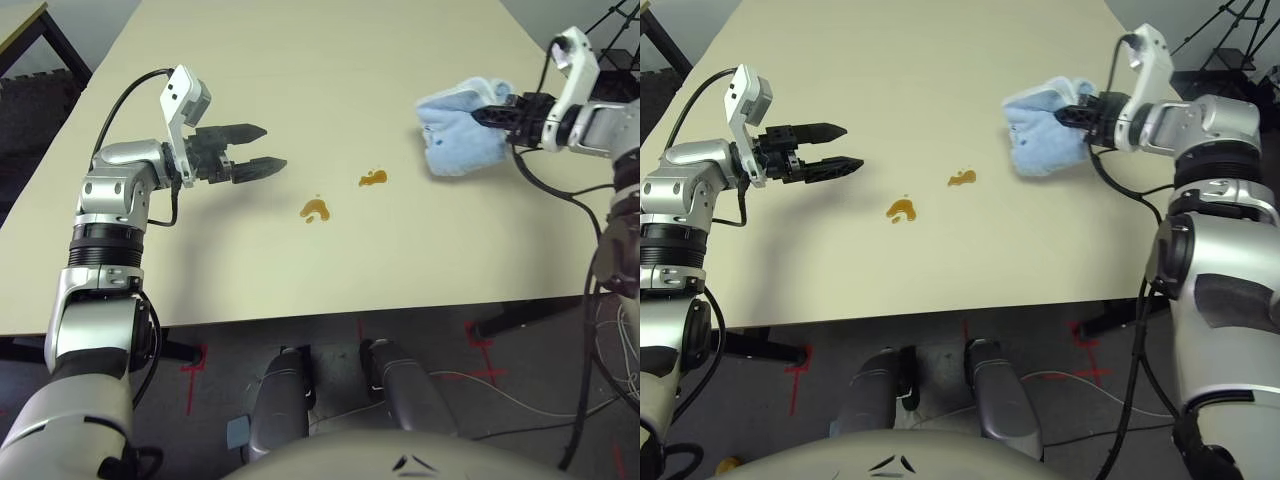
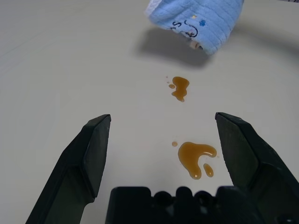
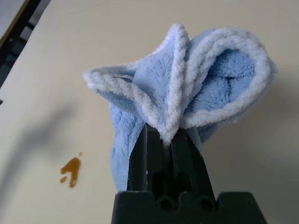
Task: Wipe the water off the table with a rag.
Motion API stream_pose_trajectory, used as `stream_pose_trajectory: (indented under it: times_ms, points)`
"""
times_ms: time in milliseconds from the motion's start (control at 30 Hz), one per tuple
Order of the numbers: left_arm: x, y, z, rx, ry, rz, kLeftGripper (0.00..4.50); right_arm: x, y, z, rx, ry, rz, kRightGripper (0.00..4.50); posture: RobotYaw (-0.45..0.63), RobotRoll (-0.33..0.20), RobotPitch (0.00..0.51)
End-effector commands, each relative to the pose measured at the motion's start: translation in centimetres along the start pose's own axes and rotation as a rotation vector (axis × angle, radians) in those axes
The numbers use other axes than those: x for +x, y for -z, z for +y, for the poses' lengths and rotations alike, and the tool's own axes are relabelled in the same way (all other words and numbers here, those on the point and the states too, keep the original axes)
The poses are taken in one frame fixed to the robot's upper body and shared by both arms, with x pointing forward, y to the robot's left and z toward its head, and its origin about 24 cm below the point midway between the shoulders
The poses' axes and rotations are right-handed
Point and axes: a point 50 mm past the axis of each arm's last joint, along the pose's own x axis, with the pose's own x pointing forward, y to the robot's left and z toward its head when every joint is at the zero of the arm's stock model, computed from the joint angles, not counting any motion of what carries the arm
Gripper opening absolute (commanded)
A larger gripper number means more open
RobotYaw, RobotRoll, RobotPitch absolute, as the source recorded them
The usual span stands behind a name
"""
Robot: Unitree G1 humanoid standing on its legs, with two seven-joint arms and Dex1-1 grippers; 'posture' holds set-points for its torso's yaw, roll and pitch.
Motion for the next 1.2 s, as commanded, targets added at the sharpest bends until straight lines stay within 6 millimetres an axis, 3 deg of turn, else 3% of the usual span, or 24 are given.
stream_pose_trajectory:
  times_ms: [33,267,367,600,833,1000,1200]
  points:
    - [-0.3,0.4,0.1,-0.001,-0.016,0.017,4.5,1.6,2.4,-0.3,0.006,0.068,0.042,0.03,-0.19,0.0,0.141]
    - [-0.6,0.4,0.0,0.0,-0.016,0.022,4.5,3.2,5.3,-2.0,-0.024,0.212,0.078,0.03,-0.17,0.0,0.139]
    - [-0.7,0.5,0.0,-0.001,-0.019,0.024,4.5,4.0,6.3,-1.8,-0.01,0.203,0.109,0.03,-0.17,0.0,0.14]
    - [-0.7,0.6,-0.2,-0.006,-0.02,0.025,4.5,8.1,9.8,3.6,0.062,0.006,0.214,0.03,-0.17,0.0,0.145]
    - [-0.7,0.6,-0.3,-0.007,-0.02,0.025,4.5,9.9,10.6,6.1,0.05,-0.027,0.203,0.03,-0.16,0.0,0.146]
    - [-0.9,0.6,-0.3,-0.007,-0.026,0.027,4.5,8.9,8.9,3.5,0.03,0.093,0.126,0.03,-0.16,0.0,0.147]
    - [-0.9,0.7,-0.3,-0.008,-0.029,0.027,4.5,5.5,5.9,-1.2,-0.023,0.269,0.045,0.03,-0.16,0.0,0.147]
